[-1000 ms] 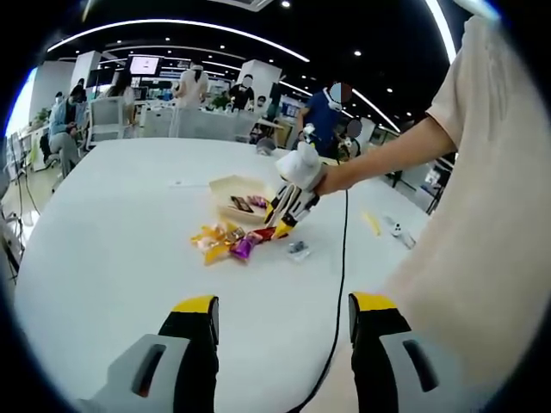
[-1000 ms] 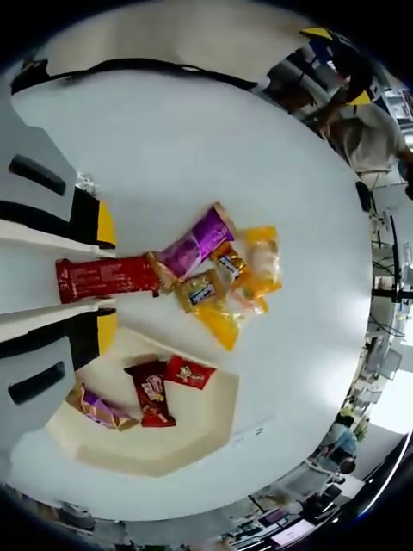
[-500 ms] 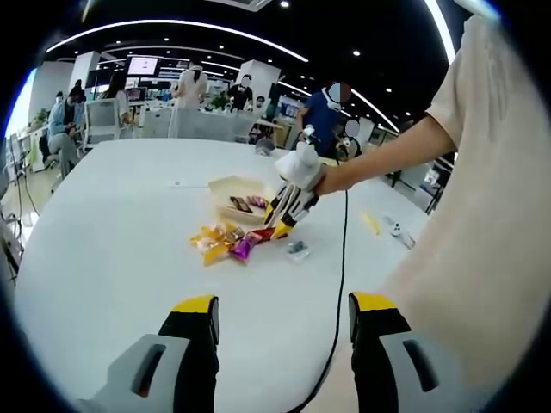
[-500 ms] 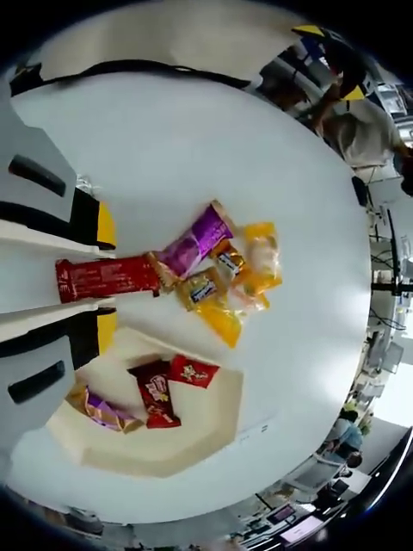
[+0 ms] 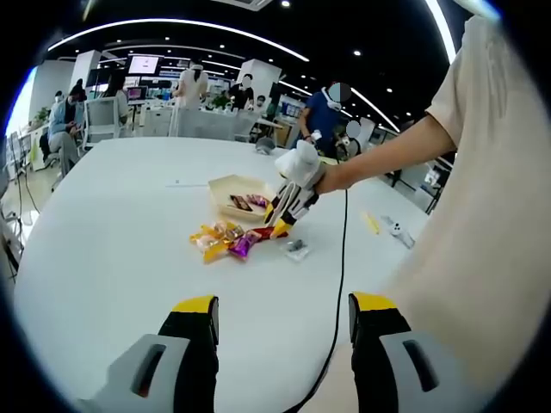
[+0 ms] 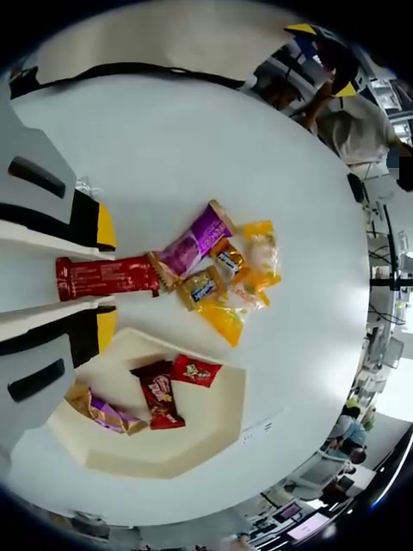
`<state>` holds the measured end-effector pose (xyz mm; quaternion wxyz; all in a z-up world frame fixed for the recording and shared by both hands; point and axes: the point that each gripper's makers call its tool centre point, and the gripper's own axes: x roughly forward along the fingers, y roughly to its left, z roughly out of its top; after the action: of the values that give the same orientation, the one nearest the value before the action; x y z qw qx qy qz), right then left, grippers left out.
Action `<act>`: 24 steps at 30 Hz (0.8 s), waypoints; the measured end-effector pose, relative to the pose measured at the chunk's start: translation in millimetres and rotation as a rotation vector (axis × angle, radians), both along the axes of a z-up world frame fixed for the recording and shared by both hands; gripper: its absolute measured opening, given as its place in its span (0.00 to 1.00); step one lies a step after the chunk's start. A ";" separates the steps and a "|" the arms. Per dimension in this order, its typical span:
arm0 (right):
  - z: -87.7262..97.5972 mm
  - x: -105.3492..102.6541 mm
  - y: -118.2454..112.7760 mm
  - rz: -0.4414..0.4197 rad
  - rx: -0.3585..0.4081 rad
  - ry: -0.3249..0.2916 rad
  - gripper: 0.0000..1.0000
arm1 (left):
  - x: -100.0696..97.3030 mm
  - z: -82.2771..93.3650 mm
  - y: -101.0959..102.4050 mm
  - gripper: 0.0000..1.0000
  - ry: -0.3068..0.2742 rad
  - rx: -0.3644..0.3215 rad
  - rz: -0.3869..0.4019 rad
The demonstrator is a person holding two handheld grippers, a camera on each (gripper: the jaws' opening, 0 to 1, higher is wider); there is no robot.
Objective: Place the target food into the container with the food tongs after gripping and lifting it, then release it inside without dropping or visibly crushing the food.
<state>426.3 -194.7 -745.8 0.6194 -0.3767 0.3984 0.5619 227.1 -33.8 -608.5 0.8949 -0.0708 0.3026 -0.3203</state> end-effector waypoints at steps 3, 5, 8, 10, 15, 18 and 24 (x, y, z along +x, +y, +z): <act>0.4 -2.4 -0.8 0.002 -0.003 0.002 0.24 | -0.3 0.3 0.2 0.61 -0.001 0.000 0.001; 0.8 -4.7 -1.7 0.000 -0.005 0.004 0.24 | -0.8 0.4 0.4 0.61 -0.001 0.000 0.002; 1.4 -7.3 -2.8 -0.004 -0.002 0.013 0.24 | -1.3 0.7 -0.1 0.61 -0.003 -0.001 0.001; 1.8 -7.3 -4.7 -0.011 -0.004 0.014 0.24 | -1.6 0.7 -0.5 0.61 -0.004 -0.002 -0.001; 5.1 -6.1 -8.3 -0.021 -0.003 0.006 0.24 | -1.4 1.0 -0.1 0.61 -0.009 -0.005 -0.001; 6.9 -6.8 -8.5 -0.025 -0.001 0.006 0.24 | -1.3 1.3 -0.3 0.61 -0.011 -0.004 -0.004; 10.6 -10.1 -7.2 -0.032 0.008 0.008 0.24 | 0.1 1.6 -0.2 0.61 -0.018 -0.006 -0.009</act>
<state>416.2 -201.9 -735.2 0.6281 -0.3655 0.4044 0.5552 227.2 -34.0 -606.9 0.8959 -0.0691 0.2942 -0.3256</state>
